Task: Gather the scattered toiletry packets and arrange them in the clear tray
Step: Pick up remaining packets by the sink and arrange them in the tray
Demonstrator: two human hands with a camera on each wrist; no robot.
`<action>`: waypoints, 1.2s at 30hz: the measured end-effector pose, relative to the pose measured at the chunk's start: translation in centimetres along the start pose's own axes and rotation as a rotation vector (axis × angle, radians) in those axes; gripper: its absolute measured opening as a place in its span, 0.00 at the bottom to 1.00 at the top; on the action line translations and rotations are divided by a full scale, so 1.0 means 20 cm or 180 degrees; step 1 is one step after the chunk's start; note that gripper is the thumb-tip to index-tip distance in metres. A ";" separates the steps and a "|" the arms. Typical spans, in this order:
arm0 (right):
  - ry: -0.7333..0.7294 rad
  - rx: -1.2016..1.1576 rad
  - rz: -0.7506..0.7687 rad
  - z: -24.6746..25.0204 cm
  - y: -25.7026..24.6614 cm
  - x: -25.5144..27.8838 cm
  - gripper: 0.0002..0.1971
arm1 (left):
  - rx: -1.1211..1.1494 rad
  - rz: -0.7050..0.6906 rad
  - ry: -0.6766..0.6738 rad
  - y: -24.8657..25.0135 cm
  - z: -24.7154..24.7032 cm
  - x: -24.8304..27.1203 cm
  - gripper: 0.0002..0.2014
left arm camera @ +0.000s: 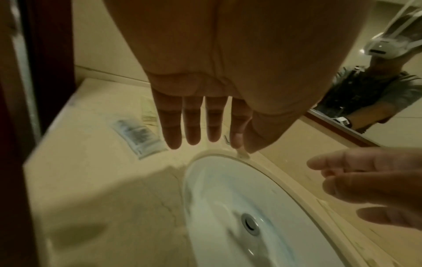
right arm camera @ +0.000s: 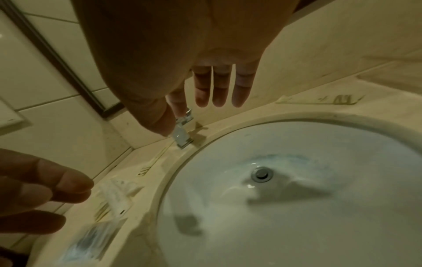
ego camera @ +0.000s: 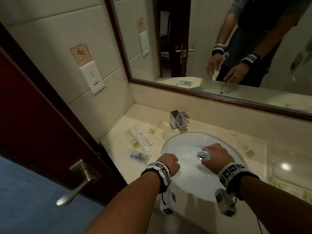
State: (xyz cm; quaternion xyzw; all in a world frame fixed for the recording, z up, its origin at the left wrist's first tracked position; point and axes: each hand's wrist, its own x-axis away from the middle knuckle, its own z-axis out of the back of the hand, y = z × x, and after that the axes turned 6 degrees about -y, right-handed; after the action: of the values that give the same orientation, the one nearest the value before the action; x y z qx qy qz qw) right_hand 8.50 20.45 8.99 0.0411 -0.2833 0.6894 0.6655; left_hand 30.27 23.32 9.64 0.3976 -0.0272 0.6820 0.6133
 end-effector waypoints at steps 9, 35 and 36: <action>-0.0392 0.0266 0.0445 -0.15 -0.47 -0.21 0.30 | 0.0084 0.0416 0.0197 -0.41 0.19 0.01 0.19; -0.1322 0.0906 0.0817 -0.42 -1.22 -1.23 0.43 | 0.0154 0.1400 0.0246 -0.78 0.29 -0.51 0.31; -0.1250 0.0926 0.0796 -0.45 -1.23 -1.23 0.44 | 0.0148 0.1421 0.0199 -0.78 0.28 -0.52 0.34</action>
State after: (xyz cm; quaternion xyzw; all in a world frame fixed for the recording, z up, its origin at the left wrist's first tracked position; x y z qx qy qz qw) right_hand 37.24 1.28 -1.06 0.2339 -0.3078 0.7784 0.4946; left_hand 45.86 15.68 0.49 0.3744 -0.0797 0.8132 0.4384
